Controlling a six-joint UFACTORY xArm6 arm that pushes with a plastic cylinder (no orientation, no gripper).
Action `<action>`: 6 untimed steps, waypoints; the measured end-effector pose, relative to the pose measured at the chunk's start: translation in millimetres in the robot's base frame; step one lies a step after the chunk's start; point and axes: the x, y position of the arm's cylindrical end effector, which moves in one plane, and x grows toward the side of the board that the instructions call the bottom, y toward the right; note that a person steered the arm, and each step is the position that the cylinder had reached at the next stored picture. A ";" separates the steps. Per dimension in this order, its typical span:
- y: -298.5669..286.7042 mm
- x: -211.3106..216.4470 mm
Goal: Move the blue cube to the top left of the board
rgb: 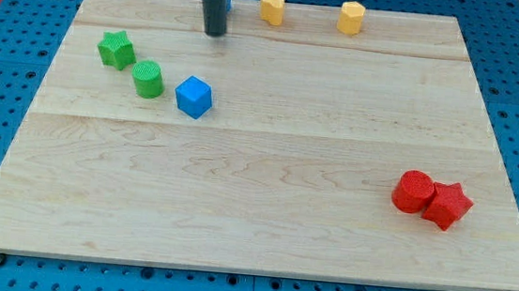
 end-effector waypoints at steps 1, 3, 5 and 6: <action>32.3 77.3; 28.0 172.0; -24.7 128.7; -45.6 134.3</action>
